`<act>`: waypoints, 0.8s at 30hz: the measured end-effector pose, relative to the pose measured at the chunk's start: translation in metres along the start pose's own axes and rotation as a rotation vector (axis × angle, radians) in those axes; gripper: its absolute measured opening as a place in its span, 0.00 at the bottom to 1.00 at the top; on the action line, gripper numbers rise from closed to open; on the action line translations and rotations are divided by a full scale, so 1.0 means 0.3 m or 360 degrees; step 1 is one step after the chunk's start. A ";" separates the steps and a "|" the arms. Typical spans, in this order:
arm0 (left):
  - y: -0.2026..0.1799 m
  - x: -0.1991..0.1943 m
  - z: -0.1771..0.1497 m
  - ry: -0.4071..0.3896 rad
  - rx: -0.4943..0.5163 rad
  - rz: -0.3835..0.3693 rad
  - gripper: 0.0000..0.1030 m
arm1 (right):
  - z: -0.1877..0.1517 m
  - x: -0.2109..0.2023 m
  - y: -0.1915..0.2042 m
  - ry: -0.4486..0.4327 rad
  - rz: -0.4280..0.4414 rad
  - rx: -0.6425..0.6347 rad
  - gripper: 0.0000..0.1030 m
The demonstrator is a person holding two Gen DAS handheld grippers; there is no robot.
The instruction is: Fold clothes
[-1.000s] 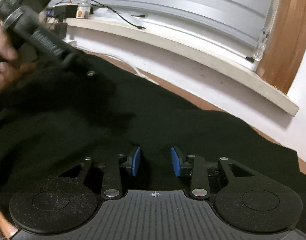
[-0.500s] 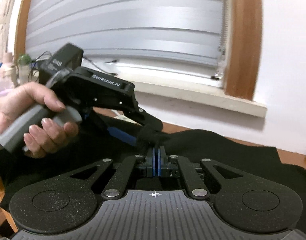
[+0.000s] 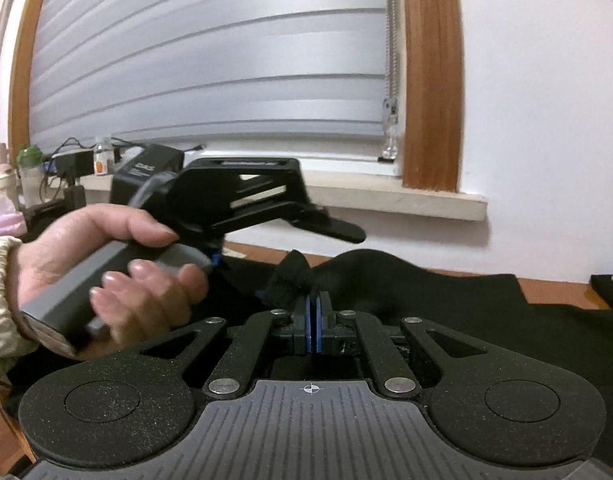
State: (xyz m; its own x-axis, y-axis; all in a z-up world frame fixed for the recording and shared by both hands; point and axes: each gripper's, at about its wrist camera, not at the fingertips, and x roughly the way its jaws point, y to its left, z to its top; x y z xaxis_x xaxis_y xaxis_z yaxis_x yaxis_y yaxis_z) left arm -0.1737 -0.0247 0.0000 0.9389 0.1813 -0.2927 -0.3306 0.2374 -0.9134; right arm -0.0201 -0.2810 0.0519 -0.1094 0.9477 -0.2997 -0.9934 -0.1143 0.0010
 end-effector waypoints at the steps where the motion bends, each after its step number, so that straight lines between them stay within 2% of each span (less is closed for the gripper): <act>1: -0.008 0.011 0.000 -0.0017 0.0011 -0.0014 0.71 | 0.000 -0.005 -0.003 -0.0010 -0.0002 -0.0003 0.03; 2: -0.020 0.015 0.003 -0.0048 0.0049 -0.0001 0.57 | -0.001 -0.011 -0.005 -0.0020 -0.0003 -0.0005 0.03; 3: -0.036 0.012 0.006 -0.0102 0.0104 0.0028 0.49 | -0.001 -0.016 -0.008 -0.0030 -0.0005 -0.0008 0.03; 5: -0.067 0.009 0.018 -0.0165 0.0223 0.0058 0.12 | 0.001 -0.027 -0.008 -0.0045 0.0008 -0.0009 0.03; 6: -0.076 0.014 0.026 -0.0146 0.0254 0.0055 0.08 | 0.005 -0.022 -0.008 -0.0065 0.0009 -0.0016 0.03; 8: -0.093 0.015 0.033 -0.0085 0.0291 0.0078 0.03 | 0.015 -0.008 -0.005 -0.0094 0.0025 -0.0038 0.03; 11: -0.143 -0.014 0.029 -0.0100 0.0433 0.0137 0.03 | 0.033 -0.002 0.018 -0.0125 0.0063 -0.0061 0.02; 14: -0.211 -0.111 0.036 -0.0123 0.0586 0.0175 0.03 | 0.071 -0.006 0.068 -0.0172 0.0122 -0.0096 0.02; 19: -0.341 -0.412 0.064 -0.0222 0.0887 0.0299 0.03 | 0.186 0.000 0.235 -0.0271 0.0356 -0.0148 0.02; 24: -0.420 -0.771 0.083 -0.0386 0.1067 0.0499 0.03 | 0.308 0.059 0.499 -0.0364 0.0632 -0.0197 0.02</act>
State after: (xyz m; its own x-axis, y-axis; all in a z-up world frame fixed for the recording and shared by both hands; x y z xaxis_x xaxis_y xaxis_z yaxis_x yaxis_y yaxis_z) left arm -0.3515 -0.0728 0.1899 0.7700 0.5206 -0.3688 -0.6374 0.6528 -0.4094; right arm -0.1737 -0.2540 0.1349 -0.4984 0.8631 -0.0811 -0.8633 -0.5027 -0.0450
